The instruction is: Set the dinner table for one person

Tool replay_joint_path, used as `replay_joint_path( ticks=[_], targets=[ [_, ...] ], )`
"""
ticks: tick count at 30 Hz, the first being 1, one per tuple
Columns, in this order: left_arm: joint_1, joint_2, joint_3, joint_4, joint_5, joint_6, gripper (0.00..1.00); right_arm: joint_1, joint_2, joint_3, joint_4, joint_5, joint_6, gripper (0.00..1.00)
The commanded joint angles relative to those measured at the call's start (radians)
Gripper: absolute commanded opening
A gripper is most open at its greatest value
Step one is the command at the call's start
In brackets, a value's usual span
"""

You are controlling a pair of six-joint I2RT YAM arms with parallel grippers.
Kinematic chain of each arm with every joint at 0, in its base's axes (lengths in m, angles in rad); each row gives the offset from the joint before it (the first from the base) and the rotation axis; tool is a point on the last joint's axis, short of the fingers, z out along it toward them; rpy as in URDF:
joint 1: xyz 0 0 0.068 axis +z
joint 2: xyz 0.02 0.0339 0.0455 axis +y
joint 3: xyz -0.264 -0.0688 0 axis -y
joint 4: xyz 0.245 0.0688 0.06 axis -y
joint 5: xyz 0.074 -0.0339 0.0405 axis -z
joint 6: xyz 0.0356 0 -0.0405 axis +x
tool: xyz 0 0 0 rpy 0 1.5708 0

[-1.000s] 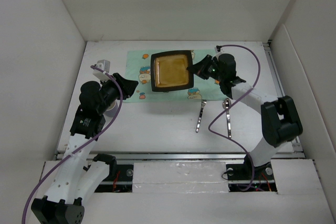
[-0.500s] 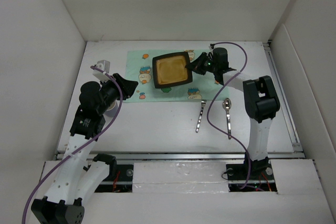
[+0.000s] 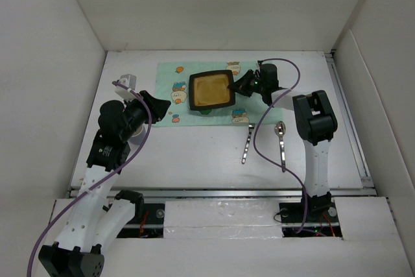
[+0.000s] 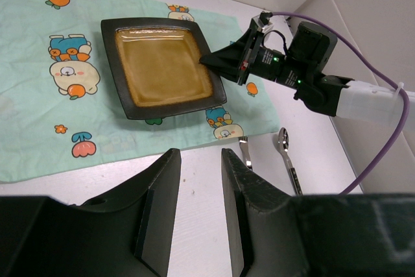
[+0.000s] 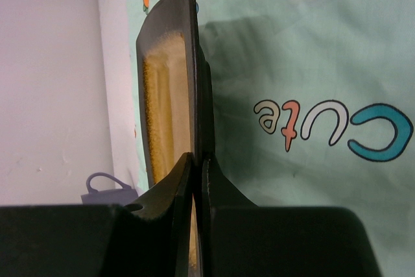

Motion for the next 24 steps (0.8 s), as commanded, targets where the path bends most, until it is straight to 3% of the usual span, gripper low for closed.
replay_joint_path(
  ticks=[1, 12, 13, 14, 19, 24],
  targets=[
    [-0.003, -0.005, 0.042, 0.034, 0.000, 0.015, 0.29, -0.005, -0.011, 0.091, 0.205, -0.058, 0.091, 0.00],
    [-0.003, -0.004, 0.040, 0.034, 0.005, 0.015, 0.29, -0.015, 0.034, 0.053, 0.200, -0.032, 0.069, 0.02],
    [-0.003, -0.001, 0.040, 0.034, 0.006, 0.015, 0.29, -0.015, 0.026, 0.051, 0.175, -0.032, 0.047, 0.09],
    [-0.003, -0.002, 0.039, 0.034, 0.009, 0.015, 0.29, -0.026, 0.024, 0.056, 0.159, -0.036, 0.038, 0.22],
    [-0.003, -0.004, 0.040, 0.033, 0.009, 0.015, 0.29, -0.037, -0.008, 0.086, 0.009, -0.009, -0.072, 0.50],
    [-0.003, -0.005, 0.043, 0.030, -0.003, 0.013, 0.29, -0.037, -0.052, 0.132, -0.187, 0.054, -0.201, 0.56]
  ],
)
